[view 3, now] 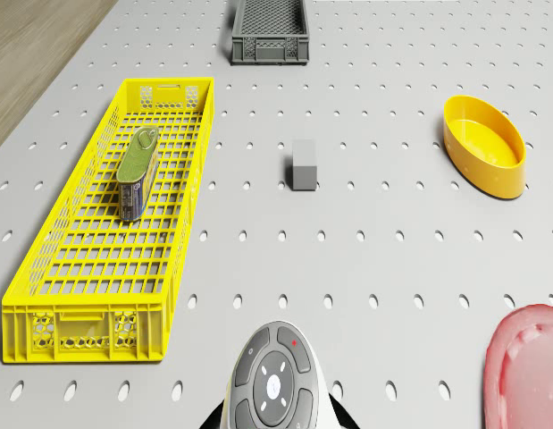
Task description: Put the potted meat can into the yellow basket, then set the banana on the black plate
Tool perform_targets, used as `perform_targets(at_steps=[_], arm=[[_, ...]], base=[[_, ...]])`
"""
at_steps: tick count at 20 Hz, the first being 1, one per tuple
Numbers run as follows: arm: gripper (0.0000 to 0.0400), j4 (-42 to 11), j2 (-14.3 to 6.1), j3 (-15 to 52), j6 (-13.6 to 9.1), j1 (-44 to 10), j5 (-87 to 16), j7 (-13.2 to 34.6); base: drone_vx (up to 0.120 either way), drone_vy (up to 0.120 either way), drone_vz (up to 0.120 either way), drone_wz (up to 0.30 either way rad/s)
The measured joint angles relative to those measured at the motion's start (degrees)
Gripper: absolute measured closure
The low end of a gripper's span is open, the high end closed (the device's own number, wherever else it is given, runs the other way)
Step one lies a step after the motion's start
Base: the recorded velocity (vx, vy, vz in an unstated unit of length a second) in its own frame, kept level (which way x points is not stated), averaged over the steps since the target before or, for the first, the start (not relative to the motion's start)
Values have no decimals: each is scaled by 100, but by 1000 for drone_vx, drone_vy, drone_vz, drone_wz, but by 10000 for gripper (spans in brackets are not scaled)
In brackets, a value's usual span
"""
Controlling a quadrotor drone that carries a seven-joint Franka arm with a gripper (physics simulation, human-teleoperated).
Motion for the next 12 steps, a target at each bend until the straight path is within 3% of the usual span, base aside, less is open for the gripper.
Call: perform_targets(at_steps=[12], arm=[[197, 435, 209, -462, 259, -54, -485, -166]], base=[[0, 0, 0, 0]])
